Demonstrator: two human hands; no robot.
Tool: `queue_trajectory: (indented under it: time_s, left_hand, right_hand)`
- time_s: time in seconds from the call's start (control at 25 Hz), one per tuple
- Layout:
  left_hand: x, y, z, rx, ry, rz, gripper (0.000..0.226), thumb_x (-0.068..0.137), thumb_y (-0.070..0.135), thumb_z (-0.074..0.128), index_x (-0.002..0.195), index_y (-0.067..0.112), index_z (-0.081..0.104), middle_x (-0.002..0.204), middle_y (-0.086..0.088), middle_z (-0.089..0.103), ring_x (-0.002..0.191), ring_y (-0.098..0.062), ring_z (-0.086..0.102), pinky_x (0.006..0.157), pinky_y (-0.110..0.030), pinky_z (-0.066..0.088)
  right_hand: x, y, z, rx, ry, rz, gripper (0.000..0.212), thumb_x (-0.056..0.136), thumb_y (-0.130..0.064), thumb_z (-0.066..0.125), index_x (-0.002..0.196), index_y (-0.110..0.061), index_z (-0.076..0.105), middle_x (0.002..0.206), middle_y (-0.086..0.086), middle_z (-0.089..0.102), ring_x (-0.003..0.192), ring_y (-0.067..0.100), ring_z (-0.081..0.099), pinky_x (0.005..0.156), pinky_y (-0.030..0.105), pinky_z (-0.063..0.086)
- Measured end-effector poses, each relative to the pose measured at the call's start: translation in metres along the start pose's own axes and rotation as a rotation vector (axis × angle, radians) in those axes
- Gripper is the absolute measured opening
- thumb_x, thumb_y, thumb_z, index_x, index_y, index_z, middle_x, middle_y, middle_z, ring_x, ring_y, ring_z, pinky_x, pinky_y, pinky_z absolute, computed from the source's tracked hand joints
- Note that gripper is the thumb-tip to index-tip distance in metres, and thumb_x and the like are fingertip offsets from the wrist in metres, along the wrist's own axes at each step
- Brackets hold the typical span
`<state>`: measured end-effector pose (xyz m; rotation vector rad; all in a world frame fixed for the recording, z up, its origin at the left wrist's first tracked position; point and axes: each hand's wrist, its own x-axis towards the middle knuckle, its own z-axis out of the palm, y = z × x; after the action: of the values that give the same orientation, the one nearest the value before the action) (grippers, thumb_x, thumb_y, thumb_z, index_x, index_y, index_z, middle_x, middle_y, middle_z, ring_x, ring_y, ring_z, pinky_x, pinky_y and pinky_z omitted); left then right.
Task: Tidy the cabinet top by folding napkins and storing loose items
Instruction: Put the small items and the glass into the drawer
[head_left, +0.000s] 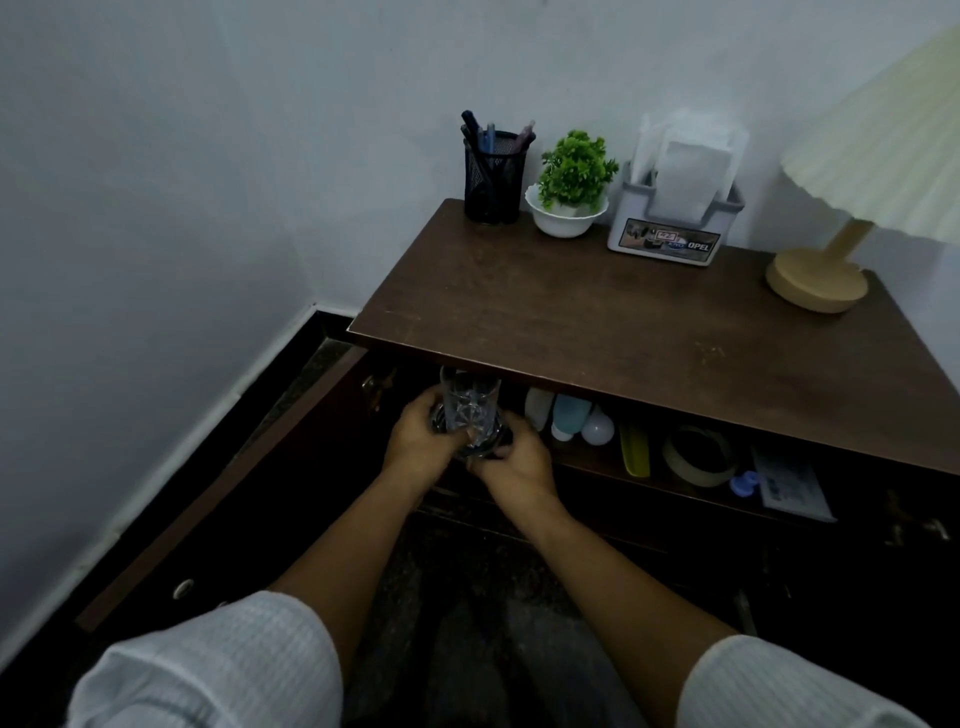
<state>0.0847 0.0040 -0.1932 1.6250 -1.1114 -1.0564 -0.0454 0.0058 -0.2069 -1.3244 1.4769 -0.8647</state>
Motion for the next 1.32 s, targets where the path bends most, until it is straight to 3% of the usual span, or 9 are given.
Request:
queue_trajectory:
  time_s: [0.12, 0.24, 0.36, 0.56, 0.76, 0.92, 1.08, 1.32]
  left_hand:
    - [-0.003, 0.000, 0.001, -0.005, 0.041, -0.039, 0.066, 0.076, 0.014, 0.083, 0.135, 0.025, 0.056, 0.119, 0.004, 0.068, 0.109, -0.013, 0.064, 0.096, -0.034, 0.053]
    - [-0.007, 0.003, 0.003, -0.061, 0.115, -0.156, 0.074, 0.078, 0.017, 0.082, 0.144, 0.019, 0.049, 0.130, -0.001, 0.062, 0.114, -0.020, 0.061, 0.101, -0.040, 0.051]
    - [-0.011, 0.007, 0.003, -0.101, 0.105, -0.231, 0.071, 0.082, 0.017, 0.078, 0.146, 0.019, 0.046, 0.131, 0.000, 0.059, 0.111, -0.019, 0.056, 0.102, -0.042, 0.050]
    - [-0.006, 0.003, 0.000, -0.248, 0.118, -0.260, 0.071, 0.087, 0.010, 0.071, 0.150, 0.019, 0.040, 0.147, -0.004, 0.050, 0.131, -0.024, 0.051, 0.111, -0.047, 0.044]
    - [-0.001, 0.003, 0.000, -0.388, 0.146, -0.292, 0.066, 0.091, -0.001, 0.062, 0.151, 0.016, 0.039, 0.145, -0.011, 0.051, 0.130, -0.026, 0.052, 0.110, -0.045, 0.046]
    - [0.001, 0.001, 0.001, -0.460, 0.131, -0.321, 0.063, 0.092, -0.005, 0.058, 0.149, 0.016, 0.040, 0.141, -0.014, 0.052, 0.128, -0.028, 0.055, 0.108, -0.044, 0.047]
    - [0.005, -0.001, 0.002, -0.488, 0.125, -0.320, 0.059, 0.095, -0.007, 0.052, 0.149, 0.015, 0.041, 0.139, -0.014, 0.054, 0.124, -0.026, 0.058, 0.107, -0.042, 0.048]
    - [0.008, 0.002, -0.001, -0.488, 0.055, -0.298, 0.066, 0.095, -0.010, 0.046, 0.154, 0.018, 0.033, 0.153, -0.005, 0.045, 0.131, -0.024, 0.053, 0.110, -0.044, 0.045]
  right_hand:
    - [-0.005, -0.006, -0.004, 0.259, 0.033, 0.144, 0.053, 0.084, 0.005, 0.072, 0.123, -0.022, 0.051, 0.105, -0.008, 0.063, 0.094, 0.003, 0.062, 0.086, 0.021, 0.052]
    - [-0.007, -0.009, -0.004, 0.476, 0.057, 0.276, 0.063, 0.087, 0.010, 0.064, 0.144, -0.005, 0.043, 0.125, 0.003, 0.060, 0.120, 0.021, 0.060, 0.105, 0.036, 0.050]
    - [-0.005, -0.013, -0.003, 0.584, 0.050, 0.340, 0.064, 0.090, 0.013, 0.057, 0.150, -0.002, 0.038, 0.128, 0.007, 0.058, 0.122, 0.026, 0.059, 0.106, 0.042, 0.050]
    - [0.000, -0.012, -0.004, 0.668, 0.023, 0.376, 0.059, 0.090, 0.019, 0.052, 0.144, -0.003, 0.045, 0.123, 0.005, 0.056, 0.101, 0.016, 0.062, 0.102, 0.038, 0.052]
    - [0.007, -0.011, 0.000, 0.736, -0.014, 0.404, 0.057, 0.089, 0.022, 0.051, 0.143, 0.003, 0.044, 0.122, 0.014, 0.060, 0.116, 0.026, 0.062, 0.101, 0.040, 0.053]
    - [0.012, -0.010, 0.001, 0.761, -0.015, 0.395, 0.058, 0.091, 0.020, 0.051, 0.145, 0.003, 0.043, 0.135, 0.019, 0.057, 0.123, 0.028, 0.060, 0.102, 0.041, 0.053]
    - [0.016, -0.011, 0.001, 0.758, -0.040, 0.375, 0.058, 0.092, 0.018, 0.053, 0.145, -0.002, 0.044, 0.140, 0.015, 0.055, 0.123, 0.026, 0.060, 0.100, 0.041, 0.054]
    - [0.018, -0.010, -0.003, 0.633, -0.145, 0.324, 0.065, 0.094, 0.010, 0.056, 0.151, -0.016, 0.041, 0.152, 0.002, 0.048, 0.131, 0.021, 0.053, 0.102, 0.043, 0.053]
